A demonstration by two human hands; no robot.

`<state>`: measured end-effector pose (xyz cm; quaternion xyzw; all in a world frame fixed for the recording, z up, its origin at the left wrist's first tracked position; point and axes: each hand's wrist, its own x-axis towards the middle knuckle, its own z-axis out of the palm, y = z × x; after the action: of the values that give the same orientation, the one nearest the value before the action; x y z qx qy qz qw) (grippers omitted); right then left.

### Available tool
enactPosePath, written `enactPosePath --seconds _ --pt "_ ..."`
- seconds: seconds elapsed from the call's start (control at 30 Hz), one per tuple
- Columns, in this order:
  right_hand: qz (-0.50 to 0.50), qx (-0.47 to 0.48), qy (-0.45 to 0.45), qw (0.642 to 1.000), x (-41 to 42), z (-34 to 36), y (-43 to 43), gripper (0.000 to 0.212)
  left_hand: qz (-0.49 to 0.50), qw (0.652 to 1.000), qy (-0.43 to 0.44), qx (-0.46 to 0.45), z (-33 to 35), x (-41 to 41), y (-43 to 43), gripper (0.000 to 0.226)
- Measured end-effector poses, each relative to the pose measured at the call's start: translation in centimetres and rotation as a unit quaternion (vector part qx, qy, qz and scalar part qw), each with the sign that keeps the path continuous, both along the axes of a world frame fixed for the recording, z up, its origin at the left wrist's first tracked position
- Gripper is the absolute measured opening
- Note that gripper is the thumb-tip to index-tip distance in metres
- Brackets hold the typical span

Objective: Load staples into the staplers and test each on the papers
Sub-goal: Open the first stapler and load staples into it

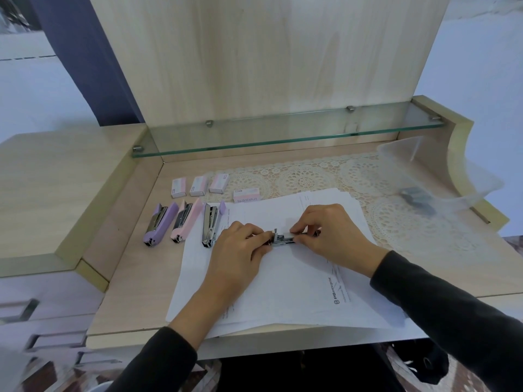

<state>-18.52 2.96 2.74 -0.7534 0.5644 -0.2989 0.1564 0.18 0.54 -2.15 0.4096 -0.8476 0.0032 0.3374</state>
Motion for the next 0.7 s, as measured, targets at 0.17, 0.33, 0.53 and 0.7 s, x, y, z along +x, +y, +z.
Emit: enactPosePath --seconds 0.17,0.33,0.53,0.7 --pt "0.018 0.032 0.052 0.998 0.0 0.5 -0.3 0.012 -0.002 1.000 0.000 0.000 -0.1 0.0 0.0 0.031" --pt "0.025 0.011 0.070 0.997 0.1 0.3 -0.3 0.019 0.001 1.000 -0.010 -0.001 0.0 0.0 0.0 0.031" --pt "0.057 -0.062 0.067 0.994 -0.5 -1.2 0.1 0.014 -0.003 1.000 -0.005 -0.006 0.0 0.0 0.0 0.031" --pt "0.060 -0.057 0.075 0.994 -0.7 -1.4 0.0 0.014 0.002 1.000 -0.012 -0.004 0.0 0.0 0.0 0.031"
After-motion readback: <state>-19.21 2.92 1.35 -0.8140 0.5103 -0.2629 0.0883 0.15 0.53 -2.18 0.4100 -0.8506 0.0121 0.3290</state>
